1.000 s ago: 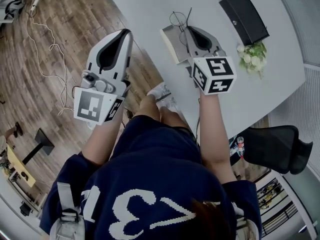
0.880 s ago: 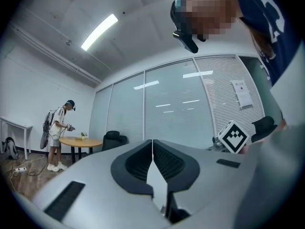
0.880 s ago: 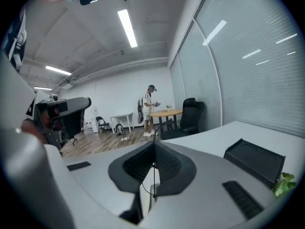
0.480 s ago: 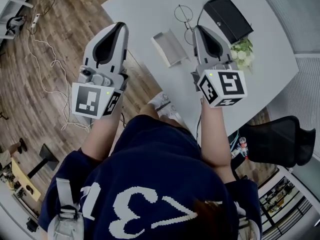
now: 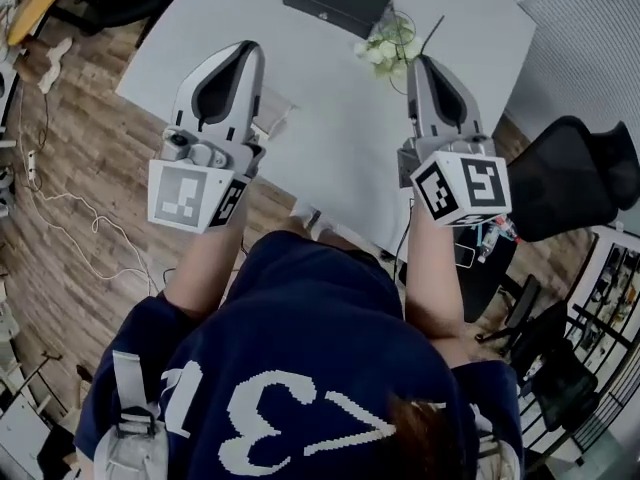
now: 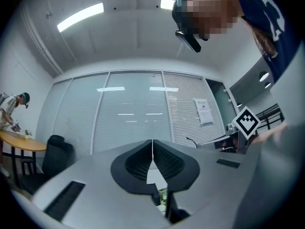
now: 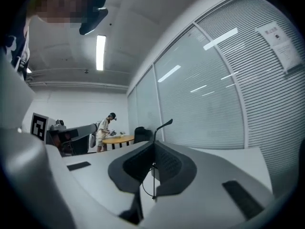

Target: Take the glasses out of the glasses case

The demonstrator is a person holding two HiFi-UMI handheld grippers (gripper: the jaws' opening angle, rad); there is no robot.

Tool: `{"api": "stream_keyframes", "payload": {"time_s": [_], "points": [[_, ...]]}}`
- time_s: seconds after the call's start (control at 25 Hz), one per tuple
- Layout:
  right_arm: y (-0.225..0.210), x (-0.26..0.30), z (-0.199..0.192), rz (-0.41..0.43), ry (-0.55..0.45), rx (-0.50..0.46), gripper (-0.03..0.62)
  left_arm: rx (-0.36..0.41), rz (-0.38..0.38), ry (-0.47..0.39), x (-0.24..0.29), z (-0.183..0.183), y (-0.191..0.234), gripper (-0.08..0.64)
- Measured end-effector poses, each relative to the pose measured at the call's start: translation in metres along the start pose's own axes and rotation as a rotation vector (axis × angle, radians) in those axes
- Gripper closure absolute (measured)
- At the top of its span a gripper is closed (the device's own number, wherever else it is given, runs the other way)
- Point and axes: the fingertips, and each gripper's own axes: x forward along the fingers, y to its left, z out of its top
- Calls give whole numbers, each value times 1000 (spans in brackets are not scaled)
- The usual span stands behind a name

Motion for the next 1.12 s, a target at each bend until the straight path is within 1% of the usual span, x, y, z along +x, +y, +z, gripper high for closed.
{"api": "stream_keyframes", "payload": {"time_s": [0.08,0.2,0.28,0.36,0.44,0.52,0.72,0.84,0.92,1.12], "points": [[-11,-23,12,-72,-24,-5,568,-24,-66,-18,8,6,-15,540],[-17,-55,27,-165,-46,-22,566,-50,-145,-39,12,14,-32,540],[-36,-75,24,-230,-36,-21,566,-64,-200,-37,25,9,-52,540],[-66,-92,8,-295,-4,-7,566,-77,-257,-22,46,-2,-78,540],[-91,-106,-15,-348,42,13,568,-86,-302,-3,61,-14,-100,540],[-106,-117,-45,-387,102,44,566,-96,-333,18,66,-25,-114,540],[-125,-135,-141,-448,281,142,568,-120,-382,84,70,-53,-134,540],[-128,-146,-196,-470,385,199,566,-132,-398,126,68,-71,-140,540],[-127,-151,-227,-473,444,226,566,-138,-405,151,67,-83,-142,540],[-124,-162,-277,-475,592,257,565,-145,-419,178,70,-96,-148,540]]}}
